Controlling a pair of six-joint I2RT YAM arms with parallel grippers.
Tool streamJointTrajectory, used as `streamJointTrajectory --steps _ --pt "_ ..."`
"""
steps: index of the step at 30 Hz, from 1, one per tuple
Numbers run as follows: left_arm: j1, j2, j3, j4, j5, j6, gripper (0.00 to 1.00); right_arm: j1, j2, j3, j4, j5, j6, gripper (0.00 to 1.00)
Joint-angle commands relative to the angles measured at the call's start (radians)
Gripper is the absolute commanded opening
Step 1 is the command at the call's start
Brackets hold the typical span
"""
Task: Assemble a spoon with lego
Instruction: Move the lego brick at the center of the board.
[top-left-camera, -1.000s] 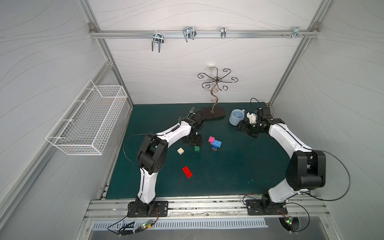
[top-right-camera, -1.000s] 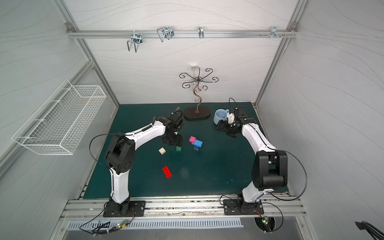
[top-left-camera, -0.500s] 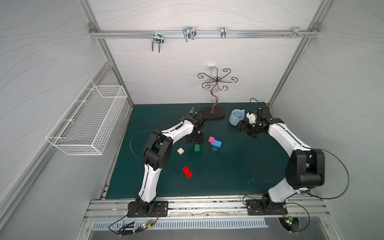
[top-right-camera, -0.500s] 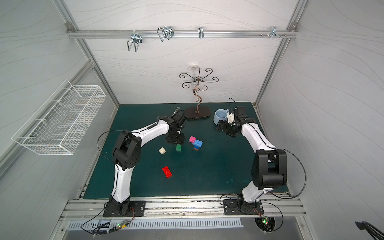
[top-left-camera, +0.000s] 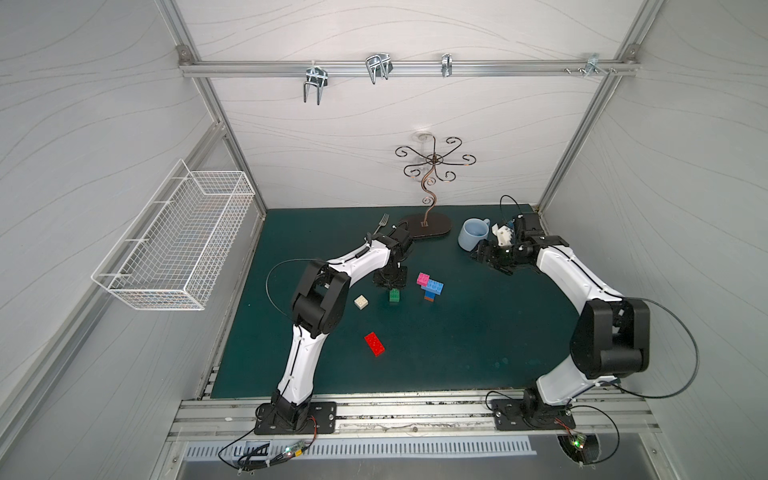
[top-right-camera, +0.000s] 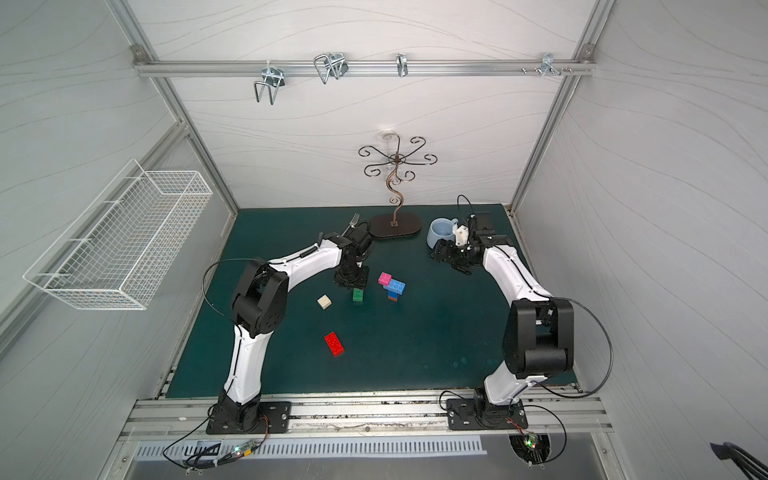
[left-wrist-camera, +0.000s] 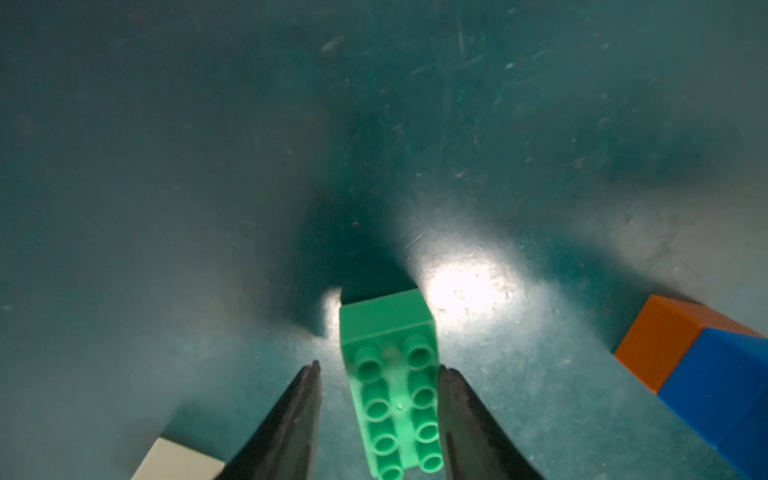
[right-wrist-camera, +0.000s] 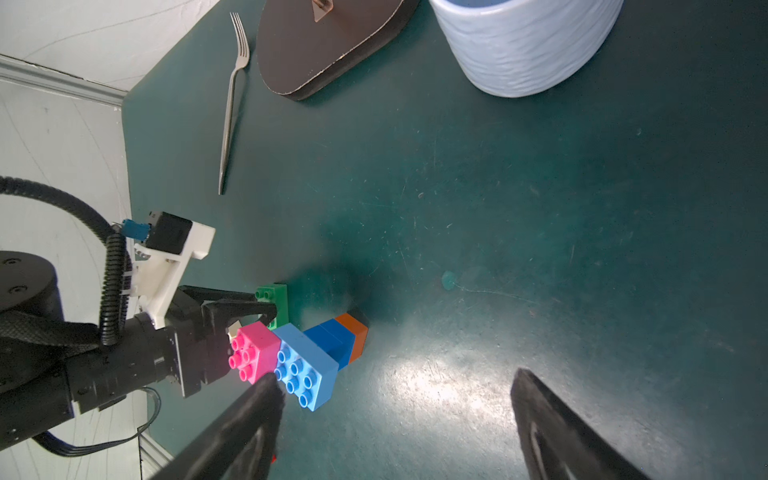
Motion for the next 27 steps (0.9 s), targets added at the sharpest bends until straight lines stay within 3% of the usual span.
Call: streamJointTrajectory --steps 1,7,16,19,24,27 --pt "-0.016 0.030 0.024 -0.011 -0.022 -0.032 0.58 -0.006 0.010 0.008 0.011 -0.032 0.003 0.88" --pt "-0.021 0.030 0.032 -0.019 -0.042 -0.035 0.60 -0.007 0.014 0.005 0.018 -0.039 0.006 0.88" --pt "-0.022 0.049 0.049 -0.061 -0.064 -0.044 0.52 -0.006 0.020 0.014 0.018 -0.042 0.007 0.88" --pt "-0.021 0.052 0.038 -0.071 -0.066 -0.062 0.47 -0.006 0.022 0.013 0.017 -0.046 0.011 0.88" --pt "-0.022 0.028 -0.006 -0.056 -0.041 -0.116 0.26 -0.004 0.018 0.013 0.019 -0.056 0.019 0.87" --pt "-0.032 -0.002 -0.038 -0.063 -0.018 -0.162 0.20 0.003 0.019 0.012 0.024 -0.063 0.026 0.86"
